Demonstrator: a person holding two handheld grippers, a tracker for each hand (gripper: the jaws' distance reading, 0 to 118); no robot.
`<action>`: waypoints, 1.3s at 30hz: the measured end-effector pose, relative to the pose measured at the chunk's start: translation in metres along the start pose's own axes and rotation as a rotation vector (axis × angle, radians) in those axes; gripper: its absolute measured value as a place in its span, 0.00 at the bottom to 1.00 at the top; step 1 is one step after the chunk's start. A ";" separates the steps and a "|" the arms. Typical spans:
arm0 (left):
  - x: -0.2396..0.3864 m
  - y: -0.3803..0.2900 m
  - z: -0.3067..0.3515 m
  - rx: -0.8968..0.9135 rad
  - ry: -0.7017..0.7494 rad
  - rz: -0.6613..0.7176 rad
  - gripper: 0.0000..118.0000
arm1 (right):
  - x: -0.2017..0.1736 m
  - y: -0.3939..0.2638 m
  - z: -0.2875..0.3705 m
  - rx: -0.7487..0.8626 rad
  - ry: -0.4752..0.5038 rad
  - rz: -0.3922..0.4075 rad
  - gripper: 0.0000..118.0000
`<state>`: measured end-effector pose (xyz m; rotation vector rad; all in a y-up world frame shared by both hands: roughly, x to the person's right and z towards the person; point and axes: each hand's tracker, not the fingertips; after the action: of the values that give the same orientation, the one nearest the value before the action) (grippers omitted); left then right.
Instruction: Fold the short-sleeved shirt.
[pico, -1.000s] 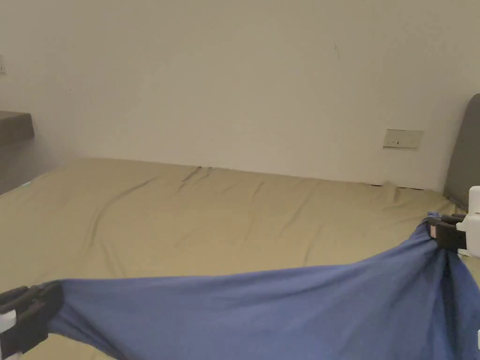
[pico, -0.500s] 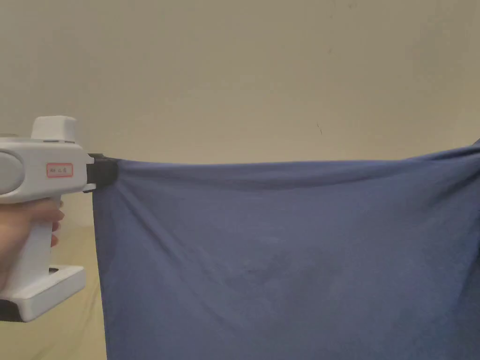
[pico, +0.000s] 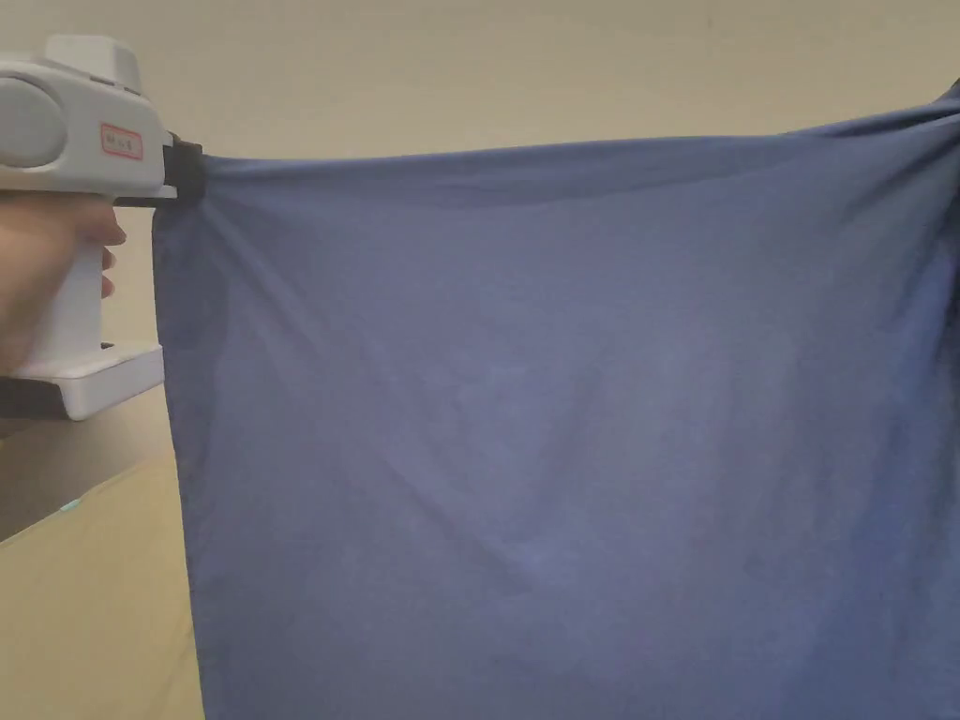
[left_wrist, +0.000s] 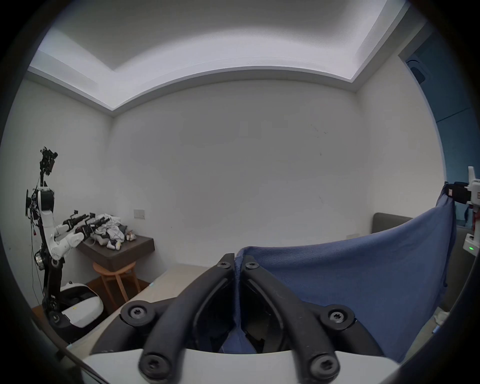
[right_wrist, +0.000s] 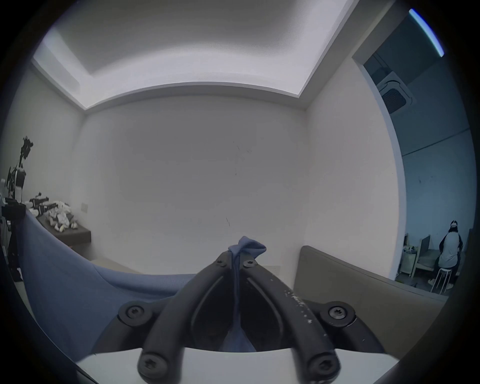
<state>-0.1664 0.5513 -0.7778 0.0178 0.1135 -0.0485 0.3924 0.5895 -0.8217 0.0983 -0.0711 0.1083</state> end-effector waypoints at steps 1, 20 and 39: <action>0.001 0.002 -0.010 0.013 0.015 -0.022 0.02 | 0.000 -0.004 -0.016 -0.001 -0.004 0.004 0.06; 0.039 -0.140 -0.123 -0.095 0.026 0.044 0.02 | -0.019 -0.150 -0.096 -0.120 -0.016 -0.033 0.06; 0.048 -0.401 0.049 -0.464 -0.073 0.170 0.02 | 0.017 -0.408 0.114 -0.493 0.044 -0.063 0.06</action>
<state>-0.1332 0.1472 -0.7402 -0.4372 0.0477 0.1480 0.4476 0.1762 -0.7455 -0.3942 -0.0490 0.0274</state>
